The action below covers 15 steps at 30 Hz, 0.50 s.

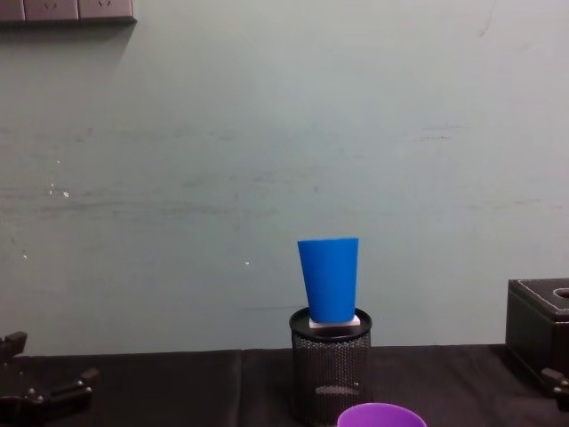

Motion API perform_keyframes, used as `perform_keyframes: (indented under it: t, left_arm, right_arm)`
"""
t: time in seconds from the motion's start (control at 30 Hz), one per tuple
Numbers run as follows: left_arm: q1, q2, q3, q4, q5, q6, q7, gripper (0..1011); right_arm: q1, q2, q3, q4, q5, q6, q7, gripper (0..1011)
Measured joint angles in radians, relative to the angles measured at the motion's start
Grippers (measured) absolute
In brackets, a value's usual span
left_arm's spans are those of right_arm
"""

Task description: Pick up one cup with a gripper and tap it against the other cup.

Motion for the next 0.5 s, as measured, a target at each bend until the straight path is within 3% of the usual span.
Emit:
perform_keyframes:
  t: [0.5]
  left_arm:
    - [0.0,0.0,0.0,0.0,0.0,0.0,0.0,1000]
  right_arm:
    - [-0.001,0.0,0.005,-0.013,-0.005,-0.01,0.002,1000]
